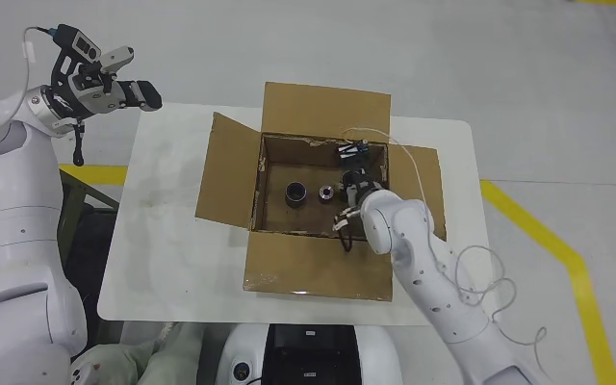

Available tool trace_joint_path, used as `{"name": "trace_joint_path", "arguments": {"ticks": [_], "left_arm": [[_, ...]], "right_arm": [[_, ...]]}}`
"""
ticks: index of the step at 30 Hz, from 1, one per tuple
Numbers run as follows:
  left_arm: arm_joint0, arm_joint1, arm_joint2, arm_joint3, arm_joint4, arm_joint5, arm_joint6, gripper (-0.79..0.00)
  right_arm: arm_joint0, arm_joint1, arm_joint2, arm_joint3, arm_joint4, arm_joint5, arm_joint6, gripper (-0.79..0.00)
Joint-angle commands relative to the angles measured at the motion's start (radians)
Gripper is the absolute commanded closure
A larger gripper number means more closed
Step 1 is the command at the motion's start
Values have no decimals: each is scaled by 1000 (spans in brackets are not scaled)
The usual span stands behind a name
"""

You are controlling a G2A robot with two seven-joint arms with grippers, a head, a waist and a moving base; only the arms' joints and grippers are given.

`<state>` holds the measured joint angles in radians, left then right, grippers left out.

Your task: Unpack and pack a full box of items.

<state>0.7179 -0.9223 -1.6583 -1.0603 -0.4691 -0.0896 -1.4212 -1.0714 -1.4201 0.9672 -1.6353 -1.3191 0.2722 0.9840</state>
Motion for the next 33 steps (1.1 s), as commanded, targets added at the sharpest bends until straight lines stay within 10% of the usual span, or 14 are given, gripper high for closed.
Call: {"name": "trace_joint_path", "arguments": {"ticks": [1,33], "left_arm": [[0,0,0,0,0,0,0,-785],[0,0,0,0,0,0,0,-785]], "right_arm": [[6,-4,-9,21,-5,2,-5,0],[13,-34,8,101,-7,37,-24,-456]]}}
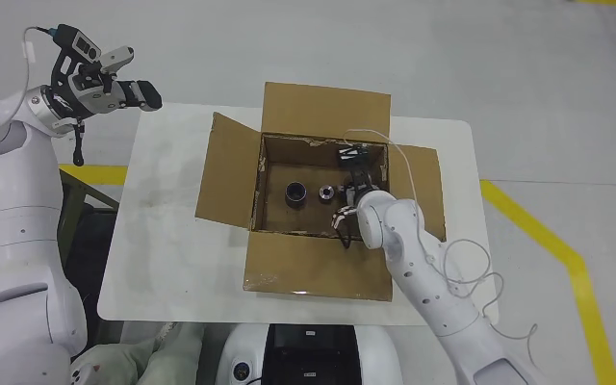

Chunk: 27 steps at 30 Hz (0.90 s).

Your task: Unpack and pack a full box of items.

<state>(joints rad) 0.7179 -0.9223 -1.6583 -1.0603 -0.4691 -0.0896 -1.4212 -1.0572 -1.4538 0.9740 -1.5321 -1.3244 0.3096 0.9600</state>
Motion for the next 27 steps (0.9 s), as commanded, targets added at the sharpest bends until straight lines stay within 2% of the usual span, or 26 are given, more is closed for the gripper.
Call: {"name": "trace_joint_path", "arguments": {"ticks": [1,2,9,18,27], "left_arm": [[0,0,0,0,0,0,0,-785],[0,0,0,0,0,0,0,-785],[0,0,0,0,0,0,0,-785],[0,0,0,0,0,0,0,-785],[0,0,0,0,0,0,0,-785]], "right_arm": [[-4,0,3,-5,-4,-1,1,-477],[-6,-1,4,-9,-5,0,3,-502],[-29,0,24,-71,-12,-7,6,-508],[-100,9,70,-262,18,-64,29,-545],[-195,22,151,-425,165,-143,40,-480]]}}
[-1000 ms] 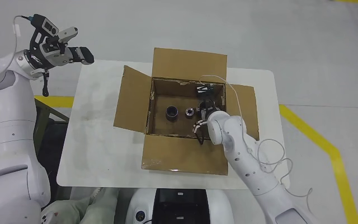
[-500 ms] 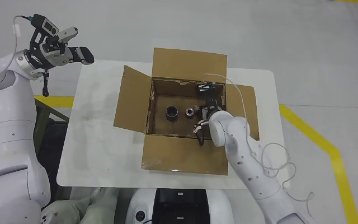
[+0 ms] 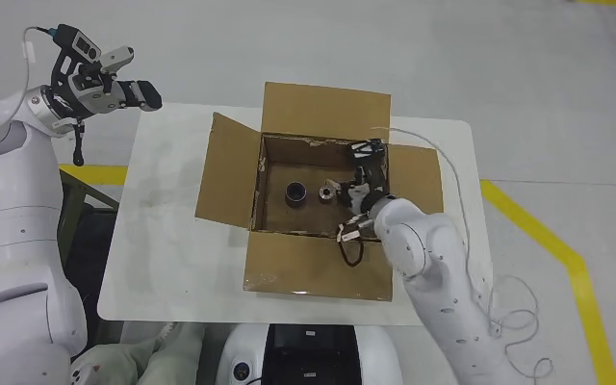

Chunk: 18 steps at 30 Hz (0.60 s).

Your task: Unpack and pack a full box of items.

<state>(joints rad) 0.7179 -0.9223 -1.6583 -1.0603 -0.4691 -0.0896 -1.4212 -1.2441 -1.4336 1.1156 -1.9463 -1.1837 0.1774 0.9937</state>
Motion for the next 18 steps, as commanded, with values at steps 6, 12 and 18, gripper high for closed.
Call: {"name": "trace_joint_path", "arguments": {"ticks": [6,12,18], "left_arm": [[0,0,0,0,0,0,0,-785],[0,0,0,0,0,0,0,-785],[0,0,0,0,0,0,0,-785]], "right_arm": [[-54,11,79,-44,208,-84,49,-496],[-117,28,197,-84,366,-152,74,-514],[-182,46,327,-123,499,-197,88,-570]]}}
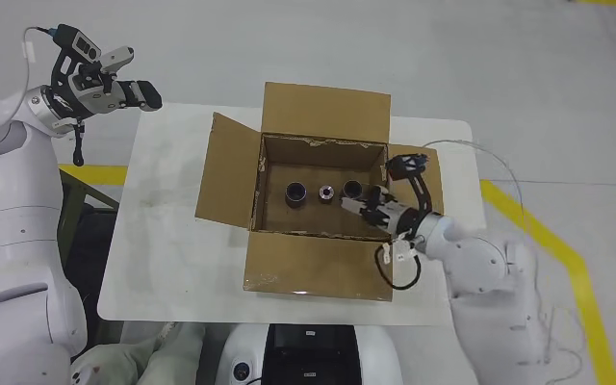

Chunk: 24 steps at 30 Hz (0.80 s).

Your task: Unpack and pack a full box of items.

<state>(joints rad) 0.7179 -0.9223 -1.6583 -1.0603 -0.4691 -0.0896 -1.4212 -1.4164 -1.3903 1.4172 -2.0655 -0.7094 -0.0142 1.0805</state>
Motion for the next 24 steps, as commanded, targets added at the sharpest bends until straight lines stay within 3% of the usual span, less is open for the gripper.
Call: {"name": "trace_joint_path", "arguments": {"ticks": [1,4,9,11,13,24], "left_arm": [[0,0,0,0,0,0,0,-785],[0,0,0,0,0,0,0,-785],[0,0,0,0,0,0,0,-785],[0,0,0,0,0,0,0,-785],[0,0,0,0,0,0,0,-785],[0,0,0,0,0,0,0,-785]], "right_arm": [[-19,6,48,-9,46,-11,0,-576],[-45,14,113,-17,112,-26,-6,-628],[-74,27,226,-10,205,-40,-29,-610],[-81,32,267,-3,238,-43,-35,-665],[-85,38,304,6,269,-45,-36,-785],[-93,62,426,84,359,-28,-69,-785]]}}
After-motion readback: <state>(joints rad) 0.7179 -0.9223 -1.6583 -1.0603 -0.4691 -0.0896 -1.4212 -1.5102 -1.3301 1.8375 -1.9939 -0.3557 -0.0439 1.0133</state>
